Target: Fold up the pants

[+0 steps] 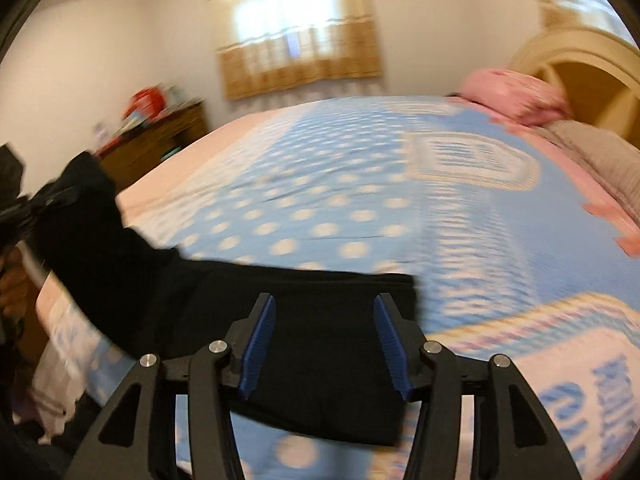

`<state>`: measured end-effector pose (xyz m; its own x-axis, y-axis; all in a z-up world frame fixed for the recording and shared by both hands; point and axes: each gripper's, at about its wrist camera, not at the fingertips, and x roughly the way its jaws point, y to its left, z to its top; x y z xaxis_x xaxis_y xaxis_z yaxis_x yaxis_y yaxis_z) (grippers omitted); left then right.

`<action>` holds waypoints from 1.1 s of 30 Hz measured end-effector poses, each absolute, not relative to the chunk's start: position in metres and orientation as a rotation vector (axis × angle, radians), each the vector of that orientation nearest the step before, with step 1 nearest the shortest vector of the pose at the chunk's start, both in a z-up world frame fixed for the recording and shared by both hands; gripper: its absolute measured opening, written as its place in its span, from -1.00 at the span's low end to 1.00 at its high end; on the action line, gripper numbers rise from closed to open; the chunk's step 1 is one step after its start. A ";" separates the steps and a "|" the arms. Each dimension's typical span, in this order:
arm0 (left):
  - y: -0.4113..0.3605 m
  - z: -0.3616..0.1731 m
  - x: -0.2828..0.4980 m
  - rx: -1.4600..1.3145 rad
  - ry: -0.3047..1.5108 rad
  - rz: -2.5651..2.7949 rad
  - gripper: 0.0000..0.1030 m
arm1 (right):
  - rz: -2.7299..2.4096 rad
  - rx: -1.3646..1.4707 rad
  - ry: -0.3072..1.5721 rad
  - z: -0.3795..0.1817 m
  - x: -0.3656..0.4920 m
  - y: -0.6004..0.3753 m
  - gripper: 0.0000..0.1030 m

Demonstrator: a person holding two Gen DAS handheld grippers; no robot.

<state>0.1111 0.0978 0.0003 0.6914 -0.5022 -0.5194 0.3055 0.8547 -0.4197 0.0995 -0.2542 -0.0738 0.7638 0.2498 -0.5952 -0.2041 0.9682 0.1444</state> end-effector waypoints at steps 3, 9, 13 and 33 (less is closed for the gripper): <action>0.060 0.008 0.119 -0.303 0.687 -0.548 -0.57 | 0.163 0.131 0.646 -0.076 0.096 -0.288 0.05; -0.032 0.008 0.141 -0.211 0.760 -0.667 -0.58 | 0.054 0.247 0.661 -0.097 0.100 -0.335 0.07; -0.080 -0.008 0.147 -0.156 0.827 -0.708 -0.58 | 0.030 0.295 0.673 -0.111 0.104 -0.349 0.07; -0.171 -0.060 0.134 0.069 0.848 -0.753 -0.05 | 0.066 0.370 0.672 -0.126 0.107 -0.355 0.08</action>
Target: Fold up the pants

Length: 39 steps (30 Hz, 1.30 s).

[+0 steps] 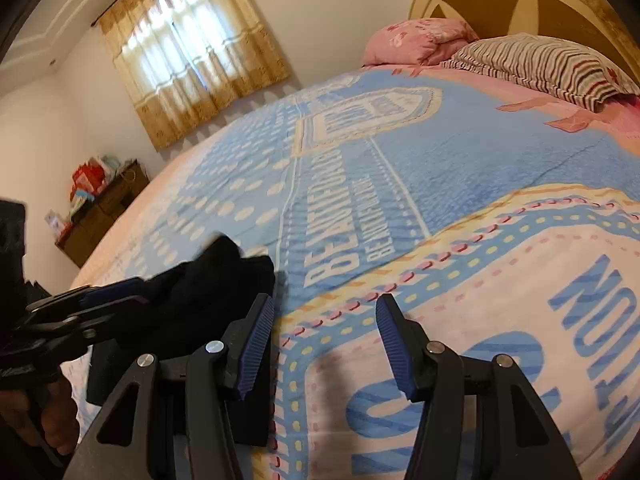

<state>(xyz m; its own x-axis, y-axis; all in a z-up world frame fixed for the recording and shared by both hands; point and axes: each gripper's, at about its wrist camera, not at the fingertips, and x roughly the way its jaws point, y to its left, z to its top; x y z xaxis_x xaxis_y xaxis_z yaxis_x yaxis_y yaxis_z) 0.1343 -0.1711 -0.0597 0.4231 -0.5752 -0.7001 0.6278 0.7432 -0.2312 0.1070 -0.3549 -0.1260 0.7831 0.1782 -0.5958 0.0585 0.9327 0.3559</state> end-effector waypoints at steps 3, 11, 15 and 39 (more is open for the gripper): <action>-0.157 -0.049 0.126 0.091 0.780 -0.726 0.23 | 0.114 0.435 0.661 -0.116 0.103 -0.354 0.08; -0.076 -0.070 0.137 0.125 0.719 -0.423 0.45 | 0.327 0.364 0.711 -0.107 0.102 -0.300 0.27; -0.048 -0.091 0.144 0.109 0.756 -0.324 0.46 | 0.248 0.301 0.813 -0.121 0.109 -0.294 -0.12; -0.016 -0.123 0.156 0.047 0.825 -0.240 0.93 | 0.324 0.085 0.750 -0.098 0.168 -0.240 -0.09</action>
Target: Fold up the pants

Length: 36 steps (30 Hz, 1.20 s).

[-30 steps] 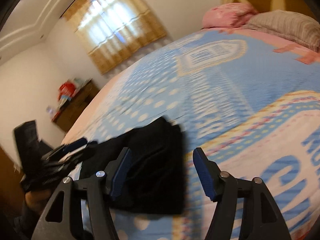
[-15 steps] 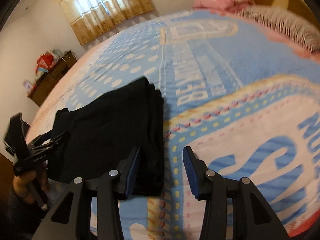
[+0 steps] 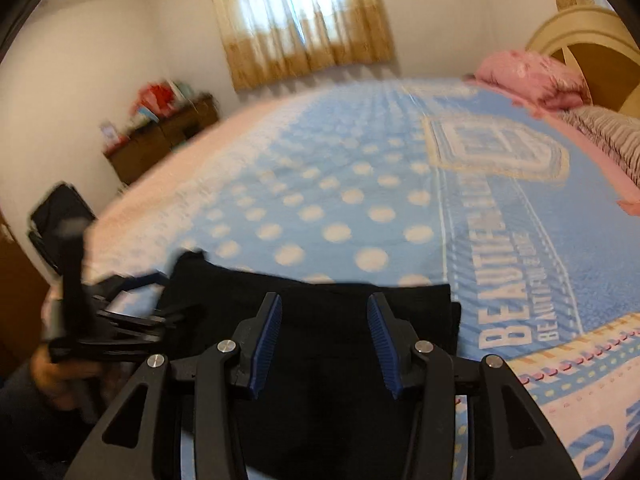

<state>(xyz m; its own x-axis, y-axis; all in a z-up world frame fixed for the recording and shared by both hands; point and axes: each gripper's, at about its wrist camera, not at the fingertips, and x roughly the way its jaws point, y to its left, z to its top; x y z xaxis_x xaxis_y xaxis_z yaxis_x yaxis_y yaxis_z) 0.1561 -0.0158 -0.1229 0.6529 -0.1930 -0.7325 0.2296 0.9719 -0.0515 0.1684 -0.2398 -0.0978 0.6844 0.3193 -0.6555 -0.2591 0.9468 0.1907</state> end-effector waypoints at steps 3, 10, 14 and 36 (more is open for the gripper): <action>-0.013 -0.126 0.161 0.031 0.841 -0.248 0.96 | 0.304 0.112 0.853 -0.125 0.182 -0.246 -0.08; -0.011 -0.127 0.161 0.006 0.850 -0.252 0.97 | 0.321 0.114 0.842 -0.122 0.175 -0.253 -0.08; -0.011 -0.122 0.157 0.014 0.851 -0.249 0.96 | 0.290 0.108 0.814 -0.115 0.160 -0.252 -0.01; -0.006 -0.134 0.118 -0.029 0.890 -0.289 0.99 | 0.206 0.065 0.823 -0.127 0.092 -0.272 -0.63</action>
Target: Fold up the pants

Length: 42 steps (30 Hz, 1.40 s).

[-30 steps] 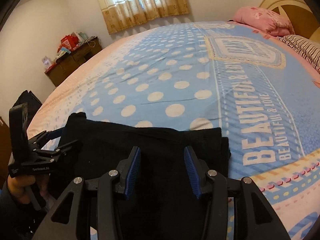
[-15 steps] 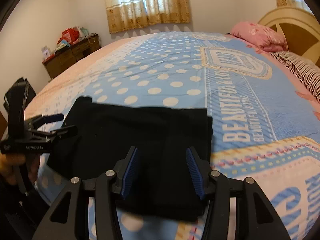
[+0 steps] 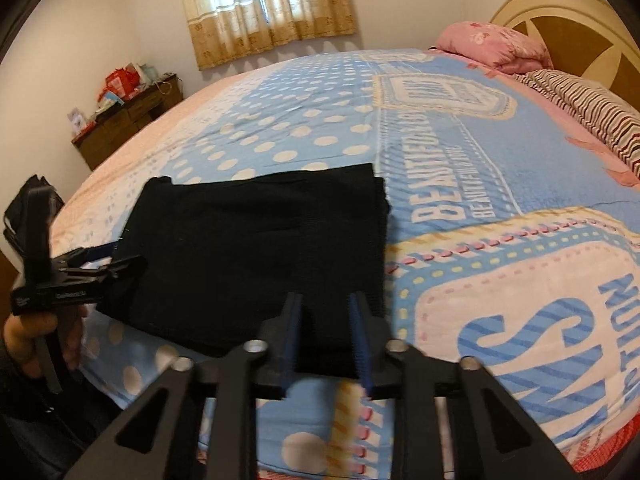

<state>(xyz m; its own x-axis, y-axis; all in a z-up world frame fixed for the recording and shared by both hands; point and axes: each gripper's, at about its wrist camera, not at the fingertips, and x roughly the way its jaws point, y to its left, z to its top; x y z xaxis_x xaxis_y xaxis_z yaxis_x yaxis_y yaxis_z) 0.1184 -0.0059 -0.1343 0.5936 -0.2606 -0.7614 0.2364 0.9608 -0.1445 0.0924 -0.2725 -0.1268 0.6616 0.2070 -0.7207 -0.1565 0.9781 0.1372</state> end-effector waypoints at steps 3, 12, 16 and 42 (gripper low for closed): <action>-0.005 -0.132 0.117 -0.023 0.876 -0.279 0.99 | 0.189 0.052 0.825 -0.127 0.091 -0.273 -0.63; 0.005 -0.131 0.117 -0.072 0.871 -0.262 0.99 | 0.161 0.160 0.755 -0.115 0.078 -0.301 -0.37; 0.003 -0.132 0.116 -0.079 0.874 -0.262 0.99 | 0.202 0.197 0.777 -0.121 0.085 -0.301 -0.37; 0.001 -0.128 0.121 -0.042 0.842 -0.291 1.00 | 0.259 0.358 0.811 -0.126 0.114 -0.330 0.07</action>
<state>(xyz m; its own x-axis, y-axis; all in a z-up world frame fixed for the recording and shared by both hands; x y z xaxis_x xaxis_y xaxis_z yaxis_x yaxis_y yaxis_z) 0.1214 0.0011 -0.1282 0.6290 -0.2707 -0.7288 0.2373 0.9595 -0.1516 0.1137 -0.3299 -0.1255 0.6628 0.3586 -0.6574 -0.0882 0.9092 0.4069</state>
